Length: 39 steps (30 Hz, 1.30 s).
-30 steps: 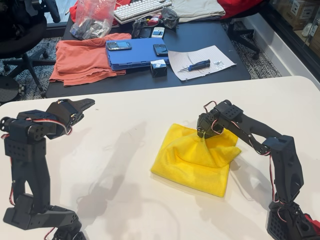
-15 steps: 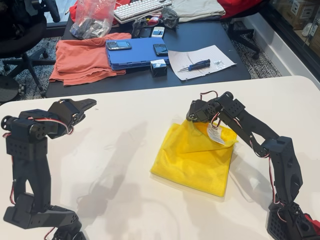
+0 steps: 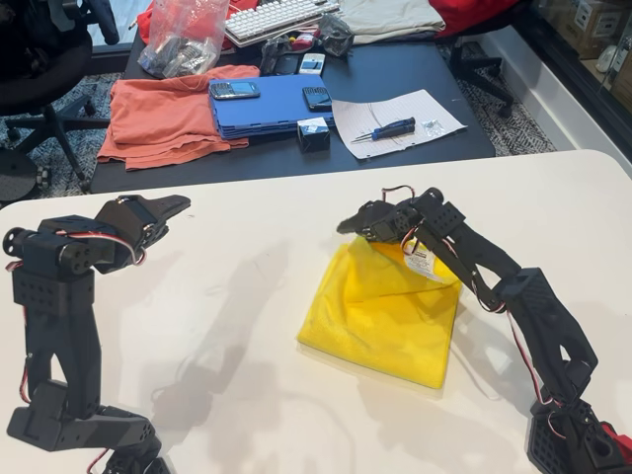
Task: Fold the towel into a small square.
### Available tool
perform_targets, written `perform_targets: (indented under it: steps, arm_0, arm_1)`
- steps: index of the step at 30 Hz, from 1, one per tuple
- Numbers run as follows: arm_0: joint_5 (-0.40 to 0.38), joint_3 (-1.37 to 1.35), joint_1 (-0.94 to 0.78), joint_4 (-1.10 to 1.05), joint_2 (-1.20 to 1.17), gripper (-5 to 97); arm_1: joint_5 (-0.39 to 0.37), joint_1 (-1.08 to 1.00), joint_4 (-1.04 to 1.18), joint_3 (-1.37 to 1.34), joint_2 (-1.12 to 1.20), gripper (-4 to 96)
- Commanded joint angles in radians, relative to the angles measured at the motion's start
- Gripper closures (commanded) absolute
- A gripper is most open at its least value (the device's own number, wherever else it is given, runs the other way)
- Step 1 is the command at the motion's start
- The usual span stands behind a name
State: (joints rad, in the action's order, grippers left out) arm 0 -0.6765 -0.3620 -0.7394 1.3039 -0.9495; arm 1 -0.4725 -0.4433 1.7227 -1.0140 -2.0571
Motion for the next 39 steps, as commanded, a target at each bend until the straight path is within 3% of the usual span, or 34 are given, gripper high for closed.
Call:
perform_targets:
  steps: [1, 9, 11, 15, 17, 21, 28, 34, 39]
  arm_0:
    - [0.002, 0.078, 0.015, 0.011, 0.002, 57]
    - [-0.026, 0.114, 0.046, 0.123, 0.020, 50]
    - [-0.097, 0.114, 0.043, 0.143, 0.020, 50]
    - [-0.328, 0.114, 0.052, 0.155, 0.018, 50]
    - [-0.377, 0.114, 0.055, 0.160, 0.018, 50]
    - [-0.314, 0.112, 0.080, 0.210, 0.017, 50]
    - [-0.212, 0.095, 0.150, 0.583, -0.092, 50]
    - [-0.100, 0.058, 0.170, 0.561, -0.115, 50]
    - [-0.072, 0.040, 0.176, 0.565, -0.101, 51]
  arm_1:
    - [-0.003, 0.000, -0.005, 0.011, -0.003, 70.0]
    - [-0.005, -0.002, -0.005, 0.011, -0.003, 70.0]
    - [-0.005, -0.002, -0.005, 0.011, -0.003, 70.0]
    - [-0.003, -0.002, -0.005, 0.011, -0.005, 70.0]
    - [0.002, 0.000, -0.003, 0.011, -0.008, 70.0]
    - [0.002, 0.000, -0.003, 0.011, -0.005, 70.0]
    - [-0.003, 0.000, -0.005, 0.011, -0.002, 70.0]
    - [-0.006, 0.000, -0.005, 0.011, 0.031, 70.0]
    - [-0.006, -0.002, -0.005, 0.011, 0.029, 70.0]
